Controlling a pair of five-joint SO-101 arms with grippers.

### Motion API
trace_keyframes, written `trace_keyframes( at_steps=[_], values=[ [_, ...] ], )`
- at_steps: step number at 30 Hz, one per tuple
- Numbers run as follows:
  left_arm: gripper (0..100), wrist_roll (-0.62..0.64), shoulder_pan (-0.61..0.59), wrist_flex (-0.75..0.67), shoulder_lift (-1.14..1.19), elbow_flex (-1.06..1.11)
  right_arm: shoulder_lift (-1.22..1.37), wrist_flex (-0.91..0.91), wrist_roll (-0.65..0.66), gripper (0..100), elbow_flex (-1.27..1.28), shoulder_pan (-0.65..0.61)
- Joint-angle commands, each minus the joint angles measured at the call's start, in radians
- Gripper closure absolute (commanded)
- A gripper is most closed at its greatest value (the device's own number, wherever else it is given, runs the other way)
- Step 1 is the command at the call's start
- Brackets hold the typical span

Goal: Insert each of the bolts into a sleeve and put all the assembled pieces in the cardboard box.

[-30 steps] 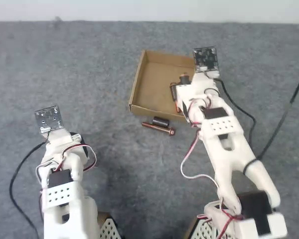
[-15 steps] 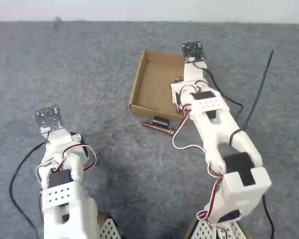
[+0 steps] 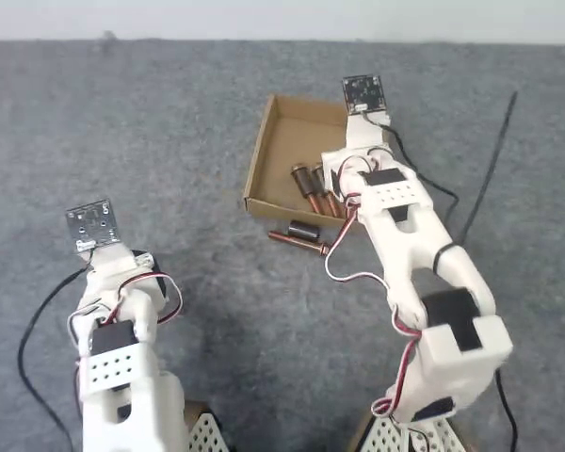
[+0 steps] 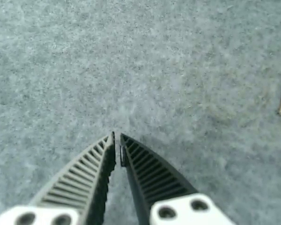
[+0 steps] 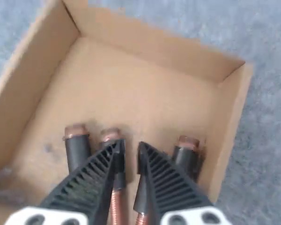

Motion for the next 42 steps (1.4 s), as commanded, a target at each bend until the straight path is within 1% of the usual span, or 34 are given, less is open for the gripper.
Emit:
trace_keyframes(
  at_steps=[1,9,17,19,22,24,28,32,39,42],
  values=[
    [99,-0.009,0.006,-0.003,-0.023,-0.051,-0.157,0.002,0.009,99.2,0.037,-0.005],
    [99,-0.009,0.006,-0.003,-0.023,-0.051,-0.455,0.002,0.017,99.2,0.308,-0.061],
    [99,-0.009,0.006,-0.003,-0.023,-0.051,-0.746,0.005,0.017,99.2,0.591,-0.145],
    [99,-0.009,0.006,-0.003,-0.023,-0.051,-0.802,0.042,0.017,99.2,0.644,-0.177],
    [99,-0.009,0.006,-0.003,-0.023,-0.051,-0.854,0.153,0.009,99.2,0.667,-0.216],
    [99,-0.009,0.006,-0.003,-0.023,-0.051,-0.862,0.202,0.002,99.2,0.667,-0.231],
    [99,-0.009,0.006,-0.003,-0.023,-0.051,-0.855,0.208,-0.101,99.2,0.669,-0.232],
    [99,-0.009,0.006,-0.003,-0.023,-0.051,-0.776,0.200,-0.114,99.2,0.666,-0.234],
    [99,-0.009,0.006,-0.003,-0.023,-0.051,-0.539,-0.015,-0.107,99.2,0.655,-0.231],
    [99,-0.009,0.006,-0.003,-0.023,-0.051,-0.466,-0.027,-0.107,99.2,0.601,-0.228]
  ],
)
